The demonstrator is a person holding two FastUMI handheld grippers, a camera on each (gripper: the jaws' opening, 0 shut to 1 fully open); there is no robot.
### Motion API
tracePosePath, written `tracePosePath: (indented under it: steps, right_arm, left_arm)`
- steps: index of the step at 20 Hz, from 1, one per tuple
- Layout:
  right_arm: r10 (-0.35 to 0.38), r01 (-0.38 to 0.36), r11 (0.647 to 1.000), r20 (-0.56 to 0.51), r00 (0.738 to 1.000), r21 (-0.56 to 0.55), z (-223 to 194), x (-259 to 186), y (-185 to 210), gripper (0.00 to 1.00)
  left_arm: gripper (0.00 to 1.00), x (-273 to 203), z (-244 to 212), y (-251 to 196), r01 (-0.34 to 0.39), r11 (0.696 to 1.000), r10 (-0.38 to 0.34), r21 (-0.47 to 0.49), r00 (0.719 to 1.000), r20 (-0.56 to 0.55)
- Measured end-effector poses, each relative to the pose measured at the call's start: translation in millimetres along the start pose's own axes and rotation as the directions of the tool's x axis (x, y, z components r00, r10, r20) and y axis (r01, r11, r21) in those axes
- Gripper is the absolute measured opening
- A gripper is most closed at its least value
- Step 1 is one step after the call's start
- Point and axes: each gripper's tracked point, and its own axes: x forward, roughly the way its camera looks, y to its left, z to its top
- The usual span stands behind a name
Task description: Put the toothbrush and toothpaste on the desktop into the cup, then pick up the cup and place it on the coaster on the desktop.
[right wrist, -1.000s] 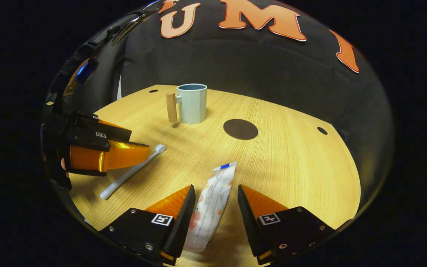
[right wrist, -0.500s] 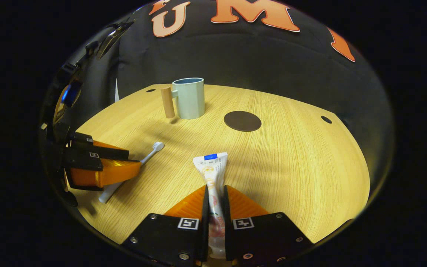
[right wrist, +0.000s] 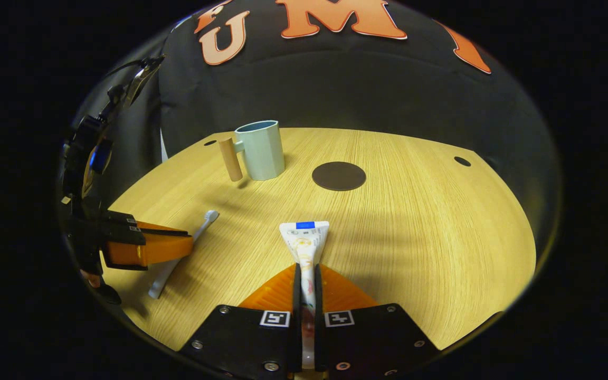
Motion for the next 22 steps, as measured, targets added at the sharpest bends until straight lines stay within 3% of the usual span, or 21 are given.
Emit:
tracePosePath:
  steps: [14, 22]
  right_arm:
    - [-0.018, 0.011, 0.997, 0.084, 0.996, 0.077, 28.5, -8.4, -12.2, 0.09]
    - [-0.015, 0.000, 0.997, 0.187, 0.982, 0.077, 62.8, -23.5, -10.6, 0.09]
  left_arm:
    - [0.04, 4.0, 8.0, 2.9, 0.062, 0.996, -0.055, -0.064, 0.993, 0.104]
    - [0.04, -4.0, 45.5, -3.3, 0.105, 0.994, -0.093, -0.031, 0.961, 0.261]
